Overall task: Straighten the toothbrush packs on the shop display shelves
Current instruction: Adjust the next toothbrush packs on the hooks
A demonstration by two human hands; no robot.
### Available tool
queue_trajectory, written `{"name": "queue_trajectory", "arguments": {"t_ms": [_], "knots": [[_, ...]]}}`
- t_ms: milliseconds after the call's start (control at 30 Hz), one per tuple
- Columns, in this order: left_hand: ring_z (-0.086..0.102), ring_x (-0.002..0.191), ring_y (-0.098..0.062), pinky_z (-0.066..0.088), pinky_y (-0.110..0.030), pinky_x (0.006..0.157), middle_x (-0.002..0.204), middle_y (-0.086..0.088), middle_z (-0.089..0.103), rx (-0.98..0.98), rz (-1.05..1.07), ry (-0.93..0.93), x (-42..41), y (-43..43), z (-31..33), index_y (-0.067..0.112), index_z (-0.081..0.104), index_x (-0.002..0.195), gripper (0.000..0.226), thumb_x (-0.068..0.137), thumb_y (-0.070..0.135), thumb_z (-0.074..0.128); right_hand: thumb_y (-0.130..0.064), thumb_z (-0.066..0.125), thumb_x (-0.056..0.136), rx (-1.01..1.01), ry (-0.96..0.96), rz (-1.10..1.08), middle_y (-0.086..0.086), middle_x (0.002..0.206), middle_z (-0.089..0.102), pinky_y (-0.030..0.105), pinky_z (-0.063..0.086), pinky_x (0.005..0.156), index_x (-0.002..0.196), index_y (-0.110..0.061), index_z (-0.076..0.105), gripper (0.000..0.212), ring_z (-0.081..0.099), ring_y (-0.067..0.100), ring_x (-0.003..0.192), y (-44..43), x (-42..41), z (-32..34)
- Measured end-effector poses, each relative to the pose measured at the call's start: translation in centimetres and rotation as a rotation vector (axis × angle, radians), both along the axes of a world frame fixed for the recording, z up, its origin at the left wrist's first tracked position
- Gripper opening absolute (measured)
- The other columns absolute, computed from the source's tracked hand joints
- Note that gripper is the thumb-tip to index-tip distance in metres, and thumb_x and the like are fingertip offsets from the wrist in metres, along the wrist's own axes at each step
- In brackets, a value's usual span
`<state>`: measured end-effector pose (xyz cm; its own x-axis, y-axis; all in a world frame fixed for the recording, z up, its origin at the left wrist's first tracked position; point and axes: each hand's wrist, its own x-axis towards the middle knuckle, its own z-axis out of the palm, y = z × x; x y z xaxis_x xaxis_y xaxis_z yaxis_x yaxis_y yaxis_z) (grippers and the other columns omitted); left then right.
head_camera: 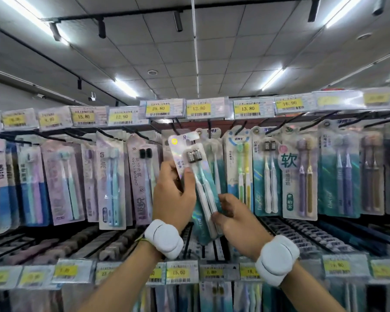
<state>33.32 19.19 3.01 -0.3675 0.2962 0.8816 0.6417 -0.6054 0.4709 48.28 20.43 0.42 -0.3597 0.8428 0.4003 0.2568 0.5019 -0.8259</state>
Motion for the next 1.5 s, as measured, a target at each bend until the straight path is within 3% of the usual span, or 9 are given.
{"name": "queue_trajectory", "arguments": {"t_ms": [133, 267, 467, 633, 833, 1033, 1200, 1433, 1500], "knots": [[0.065, 0.061, -0.015, 0.053, -0.041, 0.058, 0.074, 0.004, 0.070, -0.098, -0.131, 0.017, 1.4, 0.7, -0.7, 0.028, 0.052, 0.101, 0.009, 0.100, 0.036, 0.055, -0.034, 0.053, 0.099, -0.024, 0.103, -0.102, -0.013, 0.108, 0.060, 0.026, 0.047, 0.076, 0.139, -0.027, 0.041, 0.043, 0.058, 0.004, 0.088, -0.5, 0.2, -0.4], [0.067, 0.068, -0.006, 0.054, -0.034, 0.064, 0.078, 0.012, 0.072, -0.117, -0.190, 0.041, 2.8, 1.2, -0.3, 0.026, 0.055, 0.102, 0.012, 0.099, 0.037, 0.058, -0.037, 0.052, 0.099, 0.006, 0.134, -0.201, -0.011, 0.096, 0.061, 0.037, 0.053, 0.083, 0.125, -0.033, 0.042, 0.028, 0.062, 0.009, 0.085, -0.7, 1.5, -1.0], [0.049, 0.049, -0.011, 0.044, -0.033, 0.052, 0.058, 0.006, 0.055, -0.130, -0.272, 0.175, 6.2, 1.4, -0.9, 0.024, 0.052, 0.092, 0.017, 0.100, 0.039, 0.054, -0.032, 0.049, 0.101, -0.045, 0.242, -0.317, -0.001, 0.117, 0.059, 0.034, 0.048, 0.082, 0.134, -0.032, 0.042, 0.033, 0.059, 0.017, 0.098, -0.9, 5.0, -2.6], [0.058, 0.053, -0.017, 0.053, -0.046, 0.058, 0.061, 0.004, 0.060, -0.169, -0.280, 0.234, 8.9, 2.1, -0.4, 0.022, 0.054, 0.099, 0.015, 0.101, 0.037, 0.054, -0.026, 0.048, 0.102, -0.016, 0.282, -0.401, -0.004, 0.122, 0.060, 0.036, 0.049, 0.084, 0.133, -0.032, 0.046, 0.032, 0.060, 0.018, 0.099, -0.2, 8.1, -2.2], [0.059, 0.059, -0.017, 0.051, -0.042, 0.061, 0.066, 0.002, 0.063, -0.196, -0.215, 0.228, 11.4, 3.3, 1.1, 0.020, 0.055, 0.104, 0.014, 0.101, 0.034, 0.054, -0.023, 0.049, 0.100, 0.015, 0.259, -0.426, 0.003, 0.128, 0.061, 0.045, 0.050, 0.095, 0.136, -0.031, 0.048, 0.036, 0.060, 0.027, 0.110, 1.5, 10.7, 0.1], [0.063, 0.065, -0.017, 0.051, -0.035, 0.062, 0.074, 0.003, 0.067, -0.192, -0.160, 0.132, 13.9, 4.7, 2.4, 0.018, 0.057, 0.102, 0.015, 0.100, 0.033, 0.055, -0.021, 0.049, 0.101, 0.074, 0.212, -0.376, -0.004, 0.122, 0.058, 0.030, 0.047, 0.073, 0.143, -0.028, 0.045, 0.043, 0.053, 0.002, 0.078, 3.2, 13.5, 2.8], [0.061, 0.066, -0.022, 0.051, -0.036, 0.064, 0.073, 0.004, 0.065, -0.189, -0.111, 0.097, 14.5, 5.5, 2.8, 0.016, 0.055, 0.101, 0.013, 0.101, 0.030, 0.055, -0.020, 0.049, 0.099, 0.040, 0.187, -0.338, 0.001, 0.138, 0.055, 0.031, 0.046, 0.076, 0.145, -0.026, 0.043, 0.047, 0.060, 0.017, 0.095, 4.0, 13.6, 3.5], [0.060, 0.065, -0.024, 0.050, -0.037, 0.062, 0.073, 0.002, 0.065, -0.171, -0.023, 0.136, 15.1, 7.0, 3.0, 0.013, 0.056, 0.111, 0.020, 0.102, 0.031, 0.052, -0.025, 0.048, 0.099, 0.064, 0.133, -0.364, -0.002, 0.101, 0.062, 0.034, 0.046, 0.074, 0.138, -0.022, 0.045, 0.039, 0.056, 0.008, 0.077, 5.2, 13.4, 2.9], [0.063, 0.072, -0.026, 0.050, -0.036, 0.065, 0.082, -0.001, 0.069, -0.173, 0.004, 0.144, 15.1, 7.3, 3.1, 0.013, 0.057, 0.117, 0.025, 0.102, 0.032, 0.052, -0.025, 0.047, 0.099, 0.055, 0.121, -0.360, 0.004, 0.111, 0.066, 0.032, 0.048, 0.068, 0.145, -0.022, 0.041, 0.046, 0.059, 0.012, 0.079, 5.5, 12.9, 3.0]]}}
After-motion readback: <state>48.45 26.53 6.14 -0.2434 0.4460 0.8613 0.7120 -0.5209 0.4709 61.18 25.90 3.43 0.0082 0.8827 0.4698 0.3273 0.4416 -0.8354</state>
